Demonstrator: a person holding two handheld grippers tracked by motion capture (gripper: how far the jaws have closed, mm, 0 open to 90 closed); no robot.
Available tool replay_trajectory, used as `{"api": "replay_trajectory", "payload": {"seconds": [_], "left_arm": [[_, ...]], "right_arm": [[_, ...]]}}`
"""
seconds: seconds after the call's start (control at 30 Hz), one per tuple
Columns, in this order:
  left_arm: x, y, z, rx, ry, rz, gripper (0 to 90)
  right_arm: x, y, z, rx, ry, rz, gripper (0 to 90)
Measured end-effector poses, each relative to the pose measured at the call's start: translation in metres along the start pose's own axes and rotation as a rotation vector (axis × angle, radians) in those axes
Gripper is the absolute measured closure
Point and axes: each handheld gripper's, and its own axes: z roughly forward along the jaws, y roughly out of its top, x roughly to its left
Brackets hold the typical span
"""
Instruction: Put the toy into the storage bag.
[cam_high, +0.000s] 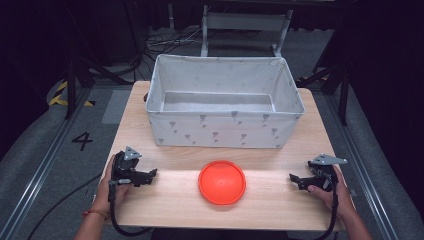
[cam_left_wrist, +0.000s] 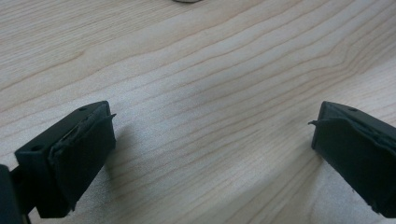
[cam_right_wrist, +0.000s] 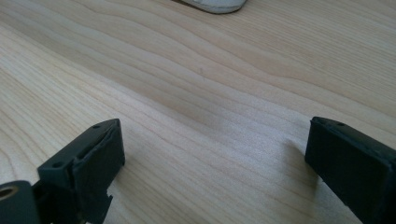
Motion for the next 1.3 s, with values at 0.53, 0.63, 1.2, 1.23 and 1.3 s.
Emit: {"api": "replay_trajectory", "payload": {"seconds": [0.53,0.63,1.2,1.23,1.3], "left_arm": [[0.004,-0.004,-0.004,0.003,-0.043,0.055,0.0],[0.004,-0.004,-0.004,0.003,-0.043,0.056,0.0],[0.003,-0.005,-0.005,0.000,-0.046,0.059,0.4],[0.003,-0.005,-0.005,0.000,-0.046,0.059,0.4],[0.003,-0.006,-0.005,-0.001,-0.046,0.059,0.4]], "right_arm": [[-0.004,0.004,-0.007,0.008,0.086,-0.006,23.4],[0.000,0.007,-0.010,-0.004,0.097,-0.021,21.0],[0.061,0.047,-0.009,-0.025,0.244,-0.171,20.2],[0.068,0.052,-0.006,-0.029,0.269,-0.182,20.2],[0.081,0.062,0.000,-0.027,0.310,-0.211,20.4]]}}
